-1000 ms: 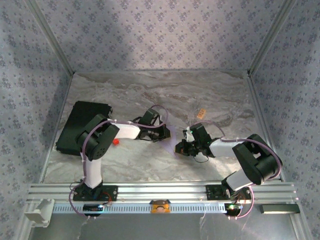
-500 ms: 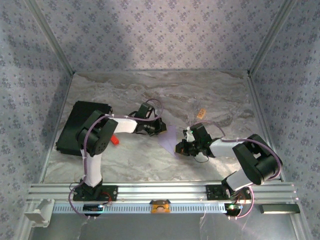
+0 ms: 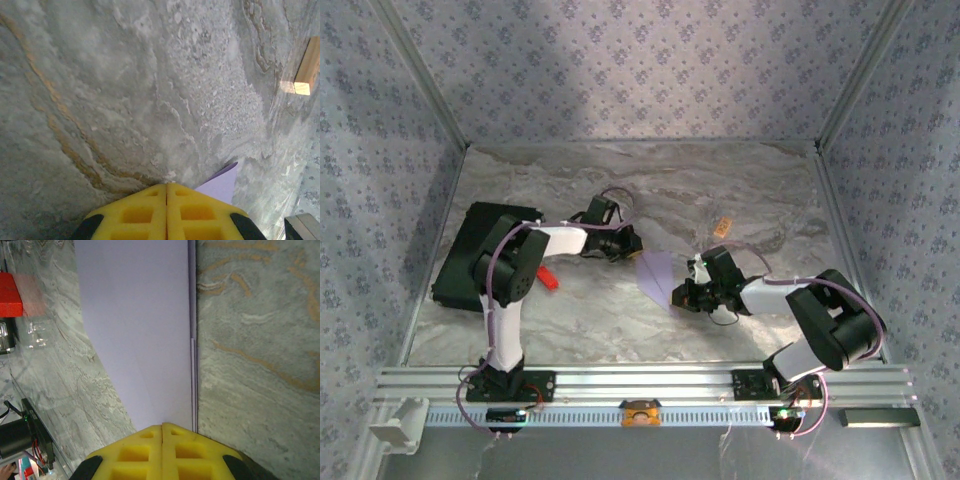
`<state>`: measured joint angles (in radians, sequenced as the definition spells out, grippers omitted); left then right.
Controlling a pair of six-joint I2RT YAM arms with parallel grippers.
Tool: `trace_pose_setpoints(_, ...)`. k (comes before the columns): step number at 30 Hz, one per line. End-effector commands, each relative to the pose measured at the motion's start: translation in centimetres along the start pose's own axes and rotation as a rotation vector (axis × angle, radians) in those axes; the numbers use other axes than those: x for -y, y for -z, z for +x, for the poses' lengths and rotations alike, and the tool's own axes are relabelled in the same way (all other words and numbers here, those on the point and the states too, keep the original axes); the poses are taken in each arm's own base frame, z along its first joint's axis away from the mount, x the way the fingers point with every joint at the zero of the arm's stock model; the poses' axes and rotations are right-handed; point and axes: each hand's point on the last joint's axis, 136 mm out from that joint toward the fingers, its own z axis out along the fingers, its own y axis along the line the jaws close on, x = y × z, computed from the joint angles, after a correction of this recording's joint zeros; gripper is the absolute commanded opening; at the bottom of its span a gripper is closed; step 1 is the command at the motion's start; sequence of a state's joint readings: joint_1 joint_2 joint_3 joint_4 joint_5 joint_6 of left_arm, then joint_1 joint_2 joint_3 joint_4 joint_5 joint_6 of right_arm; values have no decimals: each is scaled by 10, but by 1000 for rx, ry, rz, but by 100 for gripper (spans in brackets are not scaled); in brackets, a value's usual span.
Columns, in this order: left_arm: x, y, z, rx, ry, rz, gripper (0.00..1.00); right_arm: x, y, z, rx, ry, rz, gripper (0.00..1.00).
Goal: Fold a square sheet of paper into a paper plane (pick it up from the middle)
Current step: Fourth fold the wing at the center of the table, then turn over the paper at the center of the table.
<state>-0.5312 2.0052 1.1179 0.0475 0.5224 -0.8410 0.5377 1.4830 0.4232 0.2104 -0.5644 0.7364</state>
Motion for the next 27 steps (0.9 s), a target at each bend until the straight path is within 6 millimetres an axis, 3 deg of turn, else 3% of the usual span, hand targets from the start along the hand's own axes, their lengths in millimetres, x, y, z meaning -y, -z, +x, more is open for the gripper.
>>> trace_pose_setpoints(1, -32, 0, -14, 35, 16, -132, 7, 58, 3, 46, -124, -108, 206, 0)
trace_pose_setpoints(5, -13, 7, -17, 48, 9, -78, 7, 57, 3, 45, -124, -103, 203, 0)
trace_pose_setpoints(11, 17, 39, -19, 103, -47, -57, 10, 52, 3, 41, -126, -86, 191, 0)
trace_pose_setpoints(15, 25, 48, -5, 96, -87, -63, 11, 46, 3, 36, -125, -72, 183, 0)
trace_pose_setpoints(22, 58, 30, 51, -26, -195, 42, 11, 44, 6, 34, -116, -67, 185, 1)
trace_pose_setpoints(27, 59, 1, 75, -94, -210, 49, 11, 43, 6, 34, -116, -65, 180, 2)
